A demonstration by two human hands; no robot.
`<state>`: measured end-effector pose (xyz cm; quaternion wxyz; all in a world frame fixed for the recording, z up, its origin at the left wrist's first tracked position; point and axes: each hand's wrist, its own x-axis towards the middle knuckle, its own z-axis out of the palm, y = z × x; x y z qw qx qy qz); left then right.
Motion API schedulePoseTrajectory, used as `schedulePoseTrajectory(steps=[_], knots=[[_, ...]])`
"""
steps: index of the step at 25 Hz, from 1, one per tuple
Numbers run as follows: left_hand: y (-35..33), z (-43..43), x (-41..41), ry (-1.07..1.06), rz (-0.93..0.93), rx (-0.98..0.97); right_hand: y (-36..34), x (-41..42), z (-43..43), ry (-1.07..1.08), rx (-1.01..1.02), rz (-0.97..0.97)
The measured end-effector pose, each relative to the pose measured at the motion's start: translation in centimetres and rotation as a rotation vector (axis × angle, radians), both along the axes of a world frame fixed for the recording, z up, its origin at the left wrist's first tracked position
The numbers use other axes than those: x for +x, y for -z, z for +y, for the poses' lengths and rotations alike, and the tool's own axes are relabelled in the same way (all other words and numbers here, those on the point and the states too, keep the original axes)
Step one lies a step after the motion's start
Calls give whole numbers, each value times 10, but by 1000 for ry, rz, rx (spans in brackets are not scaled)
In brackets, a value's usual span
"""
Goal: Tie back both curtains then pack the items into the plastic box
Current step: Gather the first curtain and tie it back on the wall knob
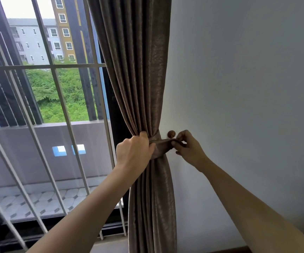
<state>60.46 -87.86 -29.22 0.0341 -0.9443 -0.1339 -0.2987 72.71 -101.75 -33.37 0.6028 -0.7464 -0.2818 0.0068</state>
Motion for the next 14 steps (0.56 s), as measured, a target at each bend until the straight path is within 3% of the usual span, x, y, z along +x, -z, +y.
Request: schedulePoseTrajectory(steps=[4,8,14], knots=[[-1,11,0,67,22,-12,6,14,-14,-51,219,309],[4,46,-2,314,12,-204,18,18,-6,-88,570,581],[6,93,8,480,23,-314,26,13,33,13,677,856]])
